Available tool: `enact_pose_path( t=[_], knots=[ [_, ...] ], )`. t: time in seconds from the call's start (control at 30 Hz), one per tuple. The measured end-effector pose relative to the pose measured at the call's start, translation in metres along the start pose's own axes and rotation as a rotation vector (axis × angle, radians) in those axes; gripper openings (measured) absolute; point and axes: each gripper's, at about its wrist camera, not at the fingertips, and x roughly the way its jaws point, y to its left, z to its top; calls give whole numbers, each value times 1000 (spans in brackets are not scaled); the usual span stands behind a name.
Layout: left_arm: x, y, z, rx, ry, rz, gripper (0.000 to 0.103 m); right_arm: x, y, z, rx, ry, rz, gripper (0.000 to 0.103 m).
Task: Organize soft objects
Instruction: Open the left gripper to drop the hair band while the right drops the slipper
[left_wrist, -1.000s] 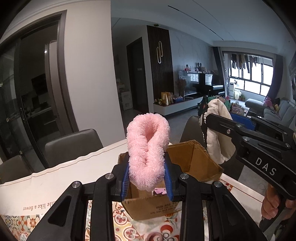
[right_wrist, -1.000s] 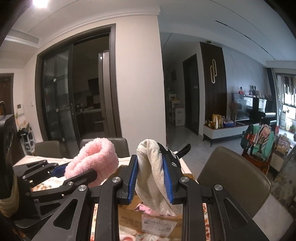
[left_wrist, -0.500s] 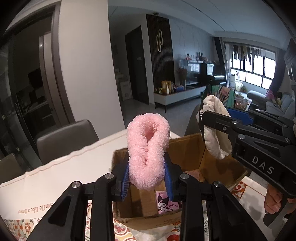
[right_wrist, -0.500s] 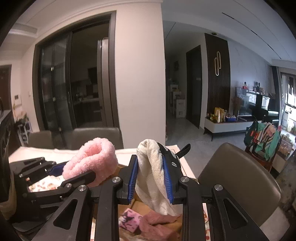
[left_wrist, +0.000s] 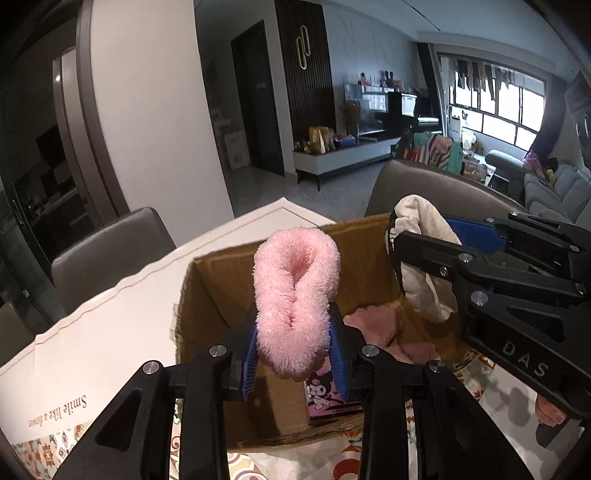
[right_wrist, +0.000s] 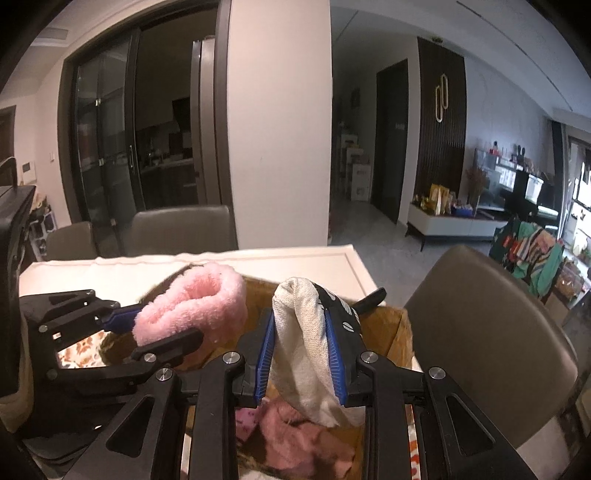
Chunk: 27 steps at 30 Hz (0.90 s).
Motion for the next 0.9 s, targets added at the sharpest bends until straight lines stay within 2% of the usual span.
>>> enact_pose_path(
  t=[0.27, 0.33, 0.43, 0.53, 0.9],
  knots=[
    [8, -1, -5, 1, 36, -18, 34, 7, -2, -11, 6, 75, 17, 29],
    [8, 0, -5, 3, 36, -14, 39, 9, -3, -13, 9, 94, 22, 29],
    [8, 0, -5, -2, 40, -21, 45, 10, -4, -12, 5, 95, 24, 38],
    [6, 1, -6, -2, 35, -27, 46, 6, -7, -9, 12, 75, 8, 45],
    [-20, -2, -9, -12, -1, -15, 48, -21, -5, -11, 37, 27, -42, 45]
  ],
)
